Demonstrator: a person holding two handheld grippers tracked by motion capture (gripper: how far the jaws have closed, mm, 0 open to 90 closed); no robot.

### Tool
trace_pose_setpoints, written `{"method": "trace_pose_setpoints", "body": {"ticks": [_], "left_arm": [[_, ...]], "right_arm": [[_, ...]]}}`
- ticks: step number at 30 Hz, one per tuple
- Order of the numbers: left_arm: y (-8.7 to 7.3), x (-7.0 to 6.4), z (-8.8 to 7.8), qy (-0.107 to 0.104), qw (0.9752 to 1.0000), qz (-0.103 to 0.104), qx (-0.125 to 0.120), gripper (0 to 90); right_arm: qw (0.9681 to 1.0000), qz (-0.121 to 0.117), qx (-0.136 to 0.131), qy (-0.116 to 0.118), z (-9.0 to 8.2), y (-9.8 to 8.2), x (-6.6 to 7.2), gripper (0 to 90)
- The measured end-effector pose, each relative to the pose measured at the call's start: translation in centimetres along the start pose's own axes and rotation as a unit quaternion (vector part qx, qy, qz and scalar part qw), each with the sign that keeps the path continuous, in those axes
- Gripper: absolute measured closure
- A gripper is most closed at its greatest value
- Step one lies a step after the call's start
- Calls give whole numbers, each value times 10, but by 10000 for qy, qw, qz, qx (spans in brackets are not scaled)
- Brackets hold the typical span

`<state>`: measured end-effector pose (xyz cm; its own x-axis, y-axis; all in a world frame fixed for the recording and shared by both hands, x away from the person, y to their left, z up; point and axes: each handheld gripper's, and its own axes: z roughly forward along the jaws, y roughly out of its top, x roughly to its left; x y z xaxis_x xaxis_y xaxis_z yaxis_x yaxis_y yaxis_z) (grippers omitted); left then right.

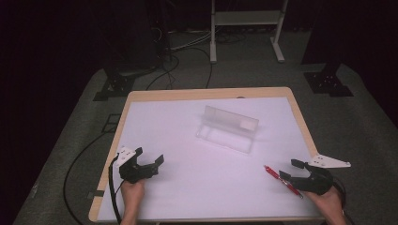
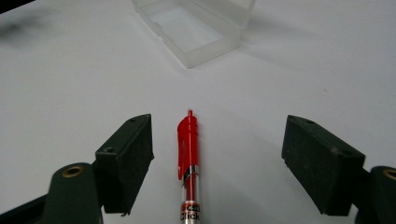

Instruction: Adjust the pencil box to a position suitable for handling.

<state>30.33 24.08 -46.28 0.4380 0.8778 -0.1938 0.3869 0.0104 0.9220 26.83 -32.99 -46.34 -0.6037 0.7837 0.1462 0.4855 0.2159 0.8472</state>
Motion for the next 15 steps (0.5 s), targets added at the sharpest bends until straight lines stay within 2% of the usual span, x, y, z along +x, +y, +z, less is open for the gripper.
{"method": "trace_pose_setpoints", "body": {"ticks": [1,8,13,15], "left_arm": [[0,0,0,11,10000,5,0,0],[-1,-4,0,26,9999,170,-1,0],[-1,-4,-1,-8,9999,168,-6,0],[-1,-2,-2,-17,9999,100,-38,0]], "right_arm": [[10000,-71,-22,0,-2,3,1,247],[9998,-168,-70,16,-4,13,0,246],[9994,-337,38,44,-1,19,2,247],[9990,-425,93,59,1,24,3,247]]}}
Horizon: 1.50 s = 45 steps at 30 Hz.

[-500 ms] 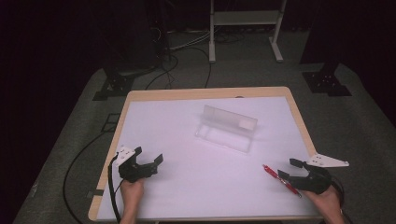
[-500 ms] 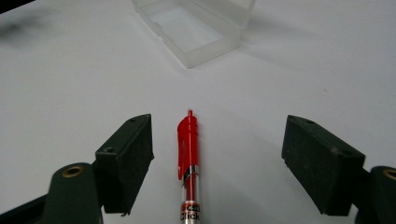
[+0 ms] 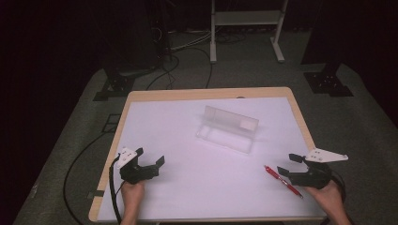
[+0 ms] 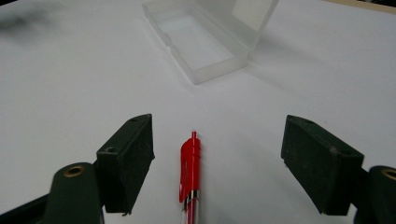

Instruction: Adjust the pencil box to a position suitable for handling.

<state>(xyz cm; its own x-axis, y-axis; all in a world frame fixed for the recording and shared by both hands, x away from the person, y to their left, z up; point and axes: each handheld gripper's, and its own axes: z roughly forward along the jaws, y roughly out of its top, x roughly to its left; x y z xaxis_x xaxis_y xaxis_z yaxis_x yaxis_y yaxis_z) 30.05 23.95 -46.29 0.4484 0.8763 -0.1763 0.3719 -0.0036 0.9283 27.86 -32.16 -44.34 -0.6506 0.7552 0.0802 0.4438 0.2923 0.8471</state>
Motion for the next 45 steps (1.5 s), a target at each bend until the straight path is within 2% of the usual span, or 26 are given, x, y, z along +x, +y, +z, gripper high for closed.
{"method": "trace_pose_setpoints", "body": {"ticks": [7,8,15,20,28,29,33,45], "left_arm": [[0,1,-1,-16,10000,-44,-17,0],[0,1,-1,-14,10000,-42,-15,0],[0,0,-1,-35,10000,-20,-31,0],[0,1,-1,-19,10000,-49,-21,0],[0,1,-1,-3,10000,-48,-24,0],[0,1,-1,-1,10000,-48,-21,0],[0,1,-1,-4,10000,-40,-30,0],[0,1,-1,4,9999,-106,-46,0]], "right_arm": [[9998,-138,8,139,4,18,1,251],[9996,-220,33,161,7,24,1,251],[9985,-337,290,321,21,39,2,250],[9974,-518,363,346,31,52,7,245],[9954,-756,418,424,45,71,16,246],[9961,-708,297,432,45,76,16,246],[9961,-707,242,462,47,83,18,246],[9921,-991,449,621,70,101,28,246]]}}
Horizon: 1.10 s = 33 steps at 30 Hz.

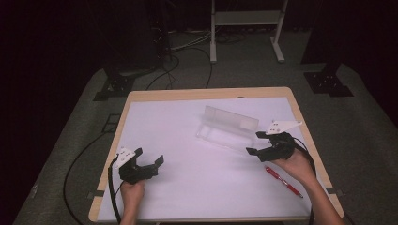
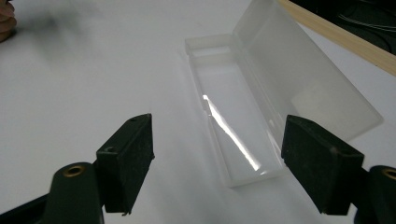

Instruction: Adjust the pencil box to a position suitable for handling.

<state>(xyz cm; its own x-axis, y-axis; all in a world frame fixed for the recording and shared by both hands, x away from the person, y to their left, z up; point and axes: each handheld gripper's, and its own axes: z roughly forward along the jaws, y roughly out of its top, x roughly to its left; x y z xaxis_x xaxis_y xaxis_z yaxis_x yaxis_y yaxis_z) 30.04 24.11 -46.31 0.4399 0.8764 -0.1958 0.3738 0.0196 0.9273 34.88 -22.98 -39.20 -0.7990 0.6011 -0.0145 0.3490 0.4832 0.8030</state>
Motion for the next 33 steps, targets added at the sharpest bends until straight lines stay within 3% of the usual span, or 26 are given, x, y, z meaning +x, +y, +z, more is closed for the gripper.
{"method": "trace_pose_setpoints", "body": {"ticks": [13,20,33], "left_arm": [[0,-2,1,-20,9999,85,61,0],[0,-2,1,-15,9999,99,75,0],[0,-1,2,-10,9999,71,83,0]], "right_arm": [[9991,-350,182,175,25,25,9,246],[9988,-345,192,282,36,32,8,246],[9971,-327,528,446,69,30,8,282]]}}
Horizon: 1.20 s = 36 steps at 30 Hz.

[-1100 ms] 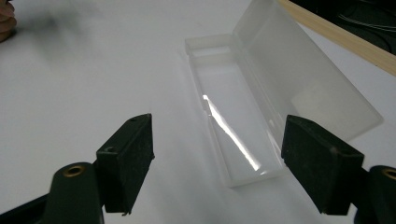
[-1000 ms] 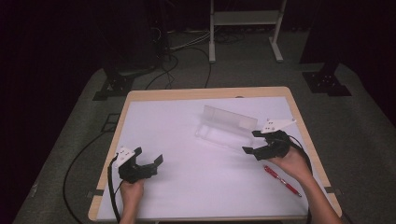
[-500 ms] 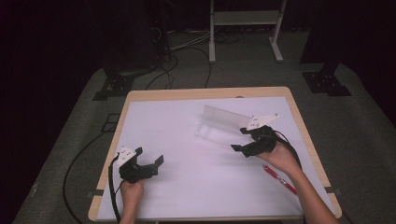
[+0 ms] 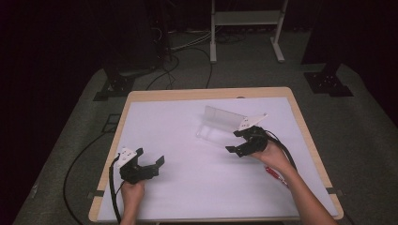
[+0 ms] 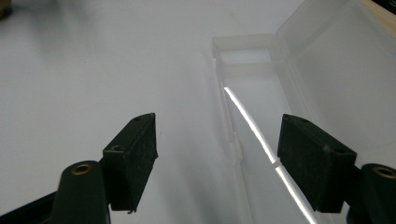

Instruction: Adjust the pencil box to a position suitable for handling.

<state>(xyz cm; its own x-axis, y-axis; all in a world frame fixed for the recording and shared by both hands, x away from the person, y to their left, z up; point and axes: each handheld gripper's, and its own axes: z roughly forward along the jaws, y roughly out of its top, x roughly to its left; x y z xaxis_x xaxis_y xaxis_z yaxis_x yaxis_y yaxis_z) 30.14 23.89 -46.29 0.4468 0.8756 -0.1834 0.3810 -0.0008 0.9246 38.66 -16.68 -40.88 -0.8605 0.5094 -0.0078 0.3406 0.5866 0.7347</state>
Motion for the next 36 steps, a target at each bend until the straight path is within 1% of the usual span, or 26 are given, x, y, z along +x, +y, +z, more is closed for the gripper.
{"method": "trace_pose_setpoints", "body": {"ticks": [3,6,8,11,12,13,15,17,20,23,25,27,29,32,36], "left_arm": [[0,1,0,4,10000,-14,16,0],[0,1,0,2,10000,-11,15,0],[0,1,0,3,10000,-16,18,0],[0,1,0,4,10000,-17,21,0],[0,0,0,2,10000,-12,13,0],[0,0,0,4,10000,-19,9,0],[0,0,0,-1,10000,-5,4,0],[0,0,0,3,10000,-20,13,0],[0,1,0,4,10000,-19,17,0],[0,1,0,6,10000,-17,18,0],[0,1,0,4,10000,-24,23,0],[0,1,0,4,10000,-48,17,0],[0,1,0,7,10000,-55,15,0],[0,1,0,4,10000,-55,17,0],[0,2,0,13,10000,-97,4,0]], "right_arm": [[10000,0,16,73,8,0,-1,303],[9998,7,214,57,15,0,-2,326],[9996,40,250,86,19,0,-5,340],[9995,89,308,67,24,-1,-9,370],[9994,96,339,33,27,-1,-11,393],[9994,96,339,33,27,-1,-11,393],[9993,56,360,-18,30,-2,-12,435],[9991,69,421,28,34,-2,-13,470],[9987,92,498,0,40,-3,-14,505],[9984,86,562,-16,44,-3,-16,522],[9980,162,610,19,47,-3,-18,535],[9976,182,663,13,49,-5,-19,551],[9972,220,717,22,52,-7,-21,585],[9972,252,700,33,53,-8,-22,648],[9971,207,736,-2,55,-9,-22,723]]}}
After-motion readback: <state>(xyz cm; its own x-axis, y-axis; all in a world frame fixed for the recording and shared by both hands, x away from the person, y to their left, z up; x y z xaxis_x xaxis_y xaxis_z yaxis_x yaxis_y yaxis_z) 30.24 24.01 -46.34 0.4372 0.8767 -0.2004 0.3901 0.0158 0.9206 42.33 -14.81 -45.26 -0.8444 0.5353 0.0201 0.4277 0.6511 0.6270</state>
